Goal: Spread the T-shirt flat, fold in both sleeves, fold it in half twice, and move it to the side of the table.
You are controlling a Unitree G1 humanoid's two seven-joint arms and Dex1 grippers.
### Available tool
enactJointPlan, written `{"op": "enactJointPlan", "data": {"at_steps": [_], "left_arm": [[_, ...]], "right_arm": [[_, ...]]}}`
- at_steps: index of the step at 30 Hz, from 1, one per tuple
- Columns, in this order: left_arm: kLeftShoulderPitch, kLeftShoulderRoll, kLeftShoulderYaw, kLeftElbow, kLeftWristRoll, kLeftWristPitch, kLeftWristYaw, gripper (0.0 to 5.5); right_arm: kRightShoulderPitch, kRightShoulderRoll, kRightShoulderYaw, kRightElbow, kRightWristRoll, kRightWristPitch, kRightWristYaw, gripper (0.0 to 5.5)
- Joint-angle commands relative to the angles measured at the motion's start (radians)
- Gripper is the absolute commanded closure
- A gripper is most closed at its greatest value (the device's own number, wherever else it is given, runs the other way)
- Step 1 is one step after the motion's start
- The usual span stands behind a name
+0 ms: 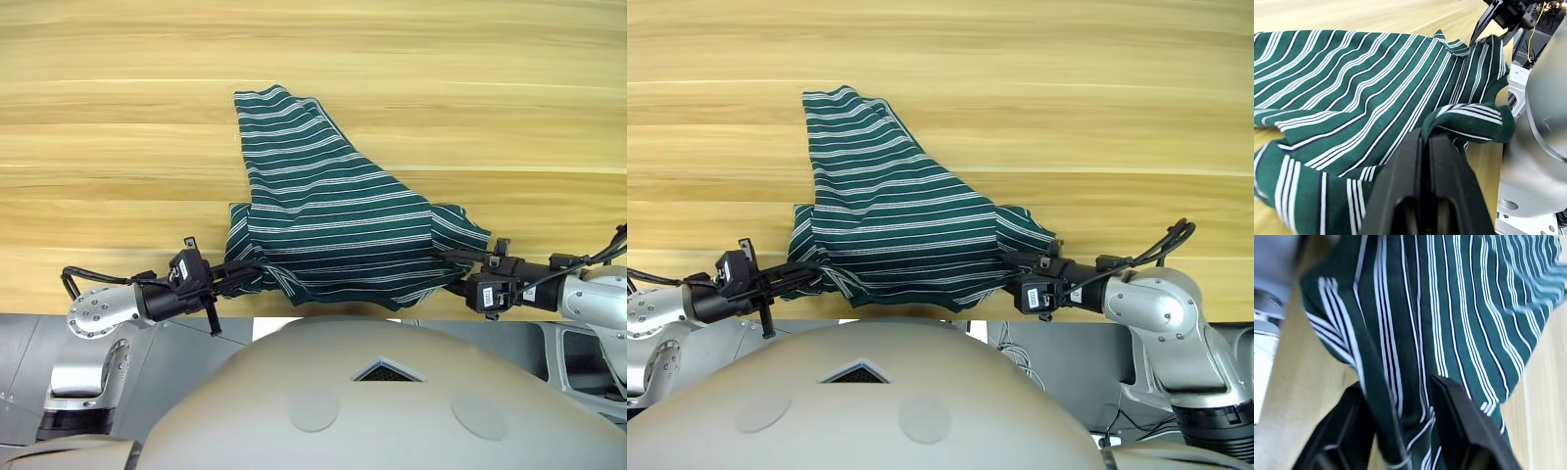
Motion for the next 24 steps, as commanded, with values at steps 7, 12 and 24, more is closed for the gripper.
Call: {"op": "enactJointPlan", "data": {"at_steps": [7,12,24], "left_arm": [[-0.019,0.007,-0.002,-0.008,-0.016,0.012,0.024,5.50],[-0.058,-0.033,0.002,-0.014,-0.041,0.016,0.070,5.50],[-0.827,0.004,0.217,0.057,-0.312,0.154,0.438,5.50]], "right_arm": [[-0.001,-0.044,-0.013,0.039,-0.036,0.035,-0.009,5.47],[-0.010,-0.044,-0.021,0.011,0.058,0.024,0.006,5.47],[-1.015,0.185,-0.005,0.449,0.624,0.264,-0.112,5.47]]}}
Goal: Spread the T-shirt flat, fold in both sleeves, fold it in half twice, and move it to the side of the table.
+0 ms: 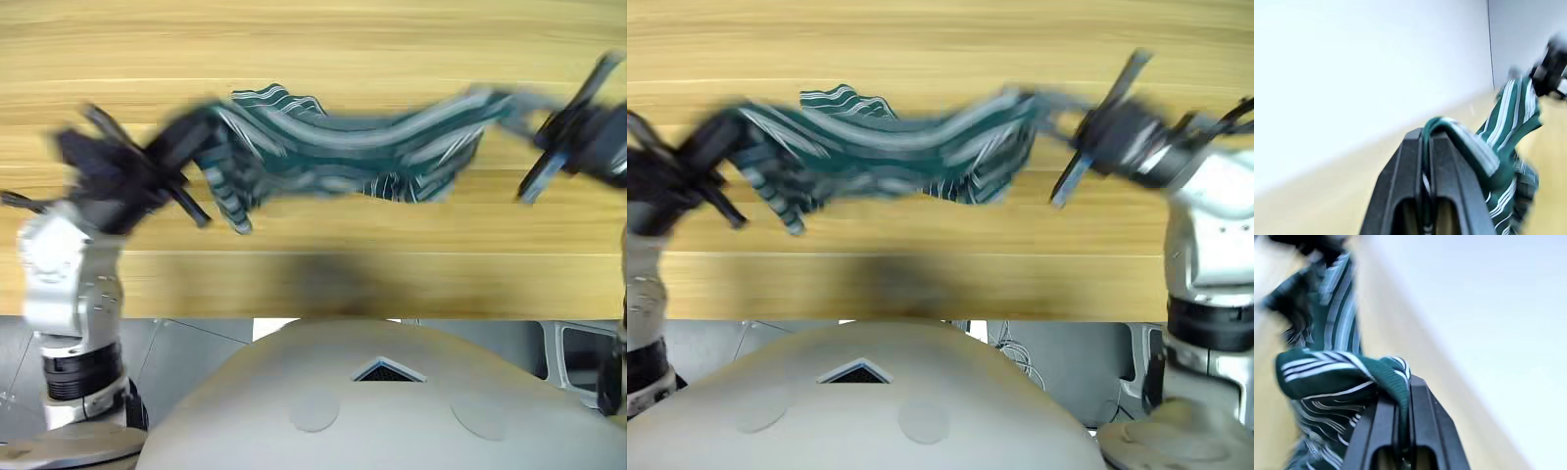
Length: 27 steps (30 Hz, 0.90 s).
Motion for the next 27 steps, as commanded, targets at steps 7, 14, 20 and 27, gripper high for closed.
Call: {"op": "enactJointPlan", "data": {"at_steps": [7,14,20,27], "left_arm": [[-0.704,0.108,-0.041,0.501,0.036,0.162,-0.014,5.50],[-1.472,-0.037,-0.364,1.680,0.565,0.071,0.260,5.50],[-2.147,0.048,-0.309,1.912,0.665,0.005,0.710,5.50],[-2.163,-0.037,-0.353,1.963,0.758,-0.013,0.661,5.50]], "right_arm": [[-0.600,0.069,0.039,0.498,-0.010,0.147,0.080,5.47],[-1.175,0.303,0.243,1.363,-0.361,0.195,-0.243,5.47],[-1.920,0.345,0.202,1.610,-0.487,0.098,-0.693,5.47],[-1.856,0.399,0.259,1.657,-0.611,0.087,-0.676,5.47]]}}
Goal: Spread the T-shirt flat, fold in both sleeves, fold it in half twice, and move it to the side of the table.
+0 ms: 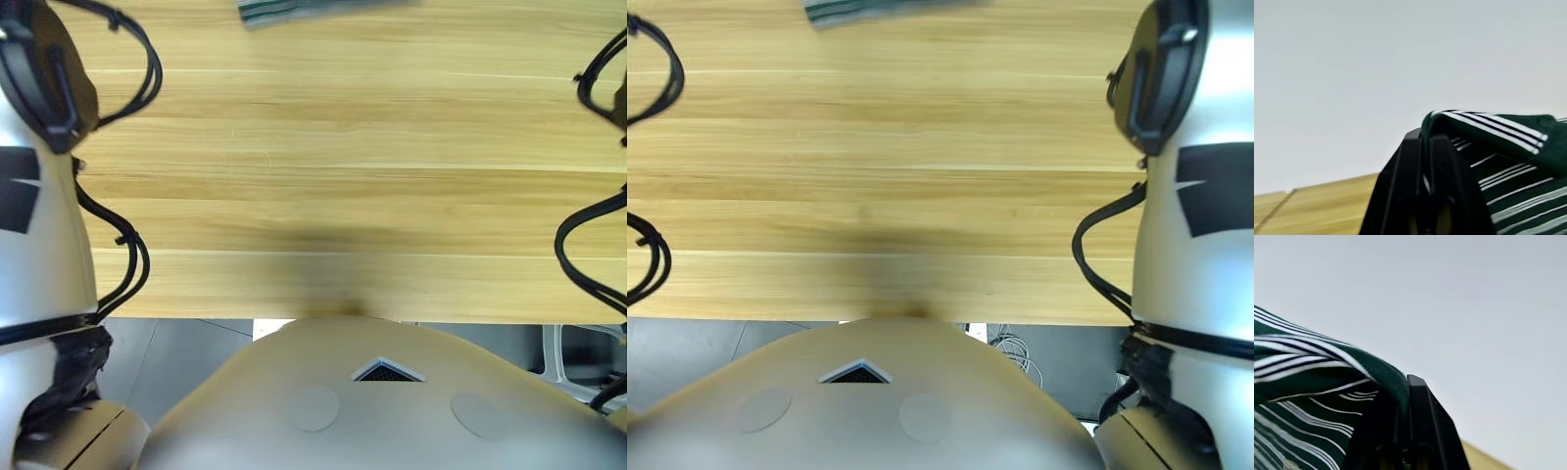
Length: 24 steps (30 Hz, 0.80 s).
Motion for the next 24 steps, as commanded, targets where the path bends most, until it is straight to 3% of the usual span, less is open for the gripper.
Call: {"op": "enactJointPlan", "data": {"at_steps": [1,5,9,12,14,16,17,18,20,24], "left_arm": [[-0.319,0.004,0.008,0.134,0.124,-0.078,0.097,5.50],[-0.255,-0.072,0.034,0.155,0.155,-0.092,0.044,5.50],[0.008,-0.208,0.029,0.157,0.175,-0.135,-0.130,5.50],[0.552,-0.310,-0.111,0.130,0.271,-0.274,-0.358,5.50],[1.072,-0.251,-0.170,0.013,0.266,-0.437,-0.532,5.50],[1.623,-0.079,-0.085,-0.418,0.095,-0.459,-0.721,5.50],[1.821,0.004,0.079,-0.722,-0.032,-0.395,-0.810,5.50],[1.909,0.060,0.213,-0.924,-0.124,-0.340,-0.856,5.50],[1.845,0.119,0.384,-1.101,-0.240,-0.240,-0.825,5.50],[1.737,0.088,0.363,-1.358,-0.388,-0.144,-0.709,5.50]], "right_arm": [[-0.247,0.049,0.004,0.123,-0.109,-0.053,-0.044,5.47],[-0.071,0.056,0.007,0.142,-0.163,-0.072,0.071,5.47],[0.251,0.094,0.008,0.140,-0.182,-0.148,0.209,5.47],[0.698,0.102,0.033,0.080,-0.179,-0.391,0.338,5.47],[1.166,0.067,0.047,-0.174,-0.085,-0.607,0.480,5.47],[1.595,-0.021,0.001,-0.561,0.079,-0.650,0.595,5.47],[1.710,-0.075,-0.070,-0.714,0.160,-0.610,0.634,5.47],[1.741,-0.112,-0.133,-0.786,0.215,-0.577,0.652,5.47],[1.668,-0.146,-0.210,-0.803,0.290,-0.522,0.672,5.47],[1.560,-0.155,-0.205,-0.949,0.383,-0.460,0.693,5.47]]}}
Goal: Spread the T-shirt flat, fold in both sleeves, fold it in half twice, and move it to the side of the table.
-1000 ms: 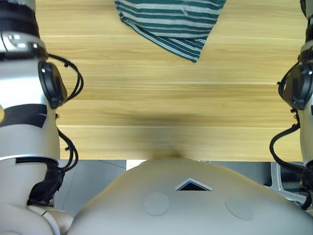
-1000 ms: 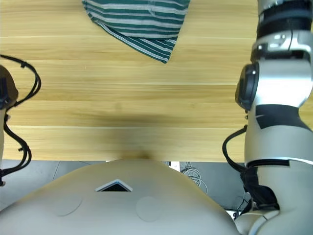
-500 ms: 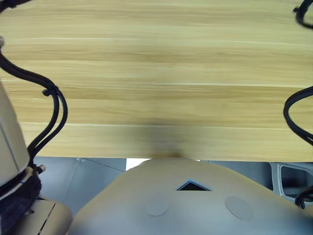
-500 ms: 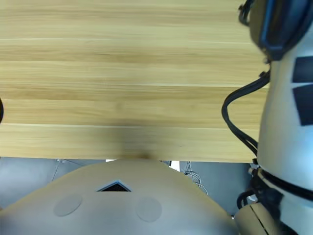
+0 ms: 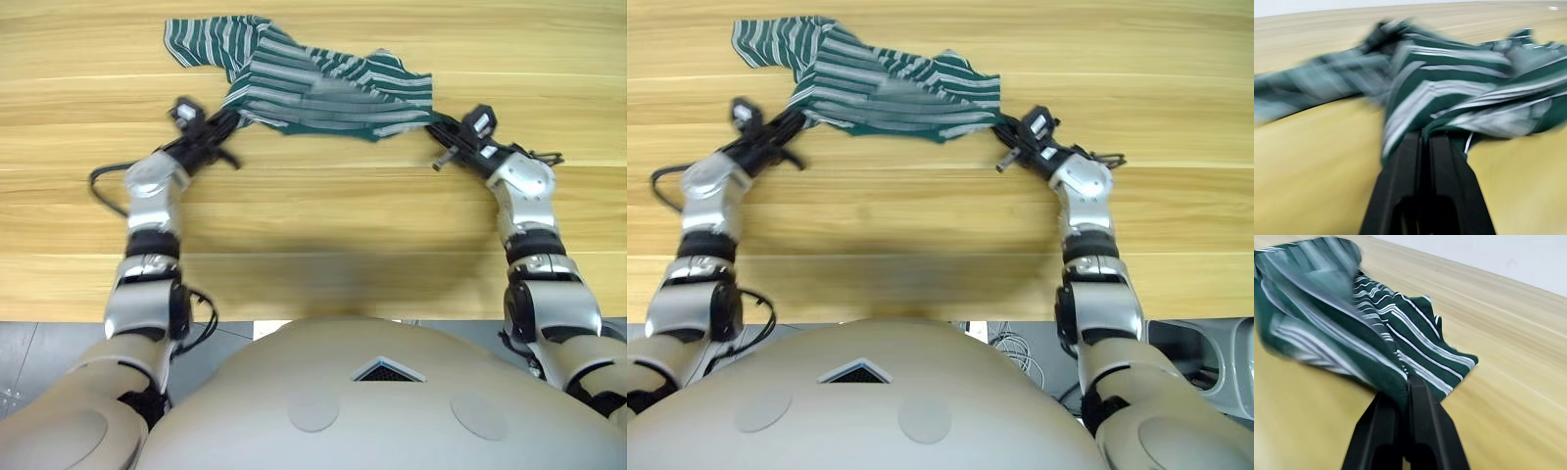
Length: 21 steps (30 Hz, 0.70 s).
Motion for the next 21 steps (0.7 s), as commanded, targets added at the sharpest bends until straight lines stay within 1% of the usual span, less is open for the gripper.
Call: {"op": "enactJointPlan", "data": {"at_steps": [1,3,5,7,9,11,14,15,17,18,21], "left_arm": [[0.206,0.141,0.135,-0.764,-0.319,0.202,-0.040,5.50],[0.304,0.134,0.138,-0.914,-0.397,0.198,-0.072,5.50],[0.448,0.141,0.154,-1.022,-0.442,0.182,-0.151,5.50],[0.600,0.149,0.175,-1.099,-0.474,0.163,-0.258,5.50],[0.704,0.145,0.190,-1.160,-0.511,0.146,-0.334,5.50],[0.742,0.130,0.202,-1.232,-0.567,0.134,-0.347,5.50],[0.697,0.112,0.216,-1.309,-0.677,0.132,-0.299,5.50],[0.665,0.109,0.232,-1.333,-0.754,0.130,-0.266,5.50],[0.572,0.094,0.251,-1.345,-0.844,0.122,-0.176,5.50],[0.531,0.089,0.247,-1.335,-0.848,0.126,-0.136,5.50],[0.304,0.069,0.165,-1.236,-0.736,0.168,0.057,5.50]], "right_arm": [[0.082,-0.138,-0.089,-0.497,0.265,0.099,0.157,5.47],[0.143,-0.189,-0.115,-0.629,0.344,0.137,0.209,5.47],[0.267,-0.272,-0.162,-0.714,0.388,0.149,0.301,5.47],[0.447,-0.347,-0.231,-0.812,0.427,0.164,0.408,5.47],[0.562,-0.361,-0.316,-0.945,0.521,0.198,0.452,5.47],[0.599,-0.352,-0.387,-1.069,0.644,0.234,0.452,5.47],[0.536,-0.335,-0.408,-1.168,0.773,0.288,0.391,5.47],[0.486,-0.322,-0.414,-1.182,0.820,0.313,0.339,5.47],[0.366,-0.290,-0.393,-1.155,0.806,0.341,0.229,5.47],[0.319,-0.276,-0.378,-1.134,0.789,0.352,0.194,5.47],[0.154,-0.247,-0.334,-1.051,0.728,0.387,0.093,5.47]]}}
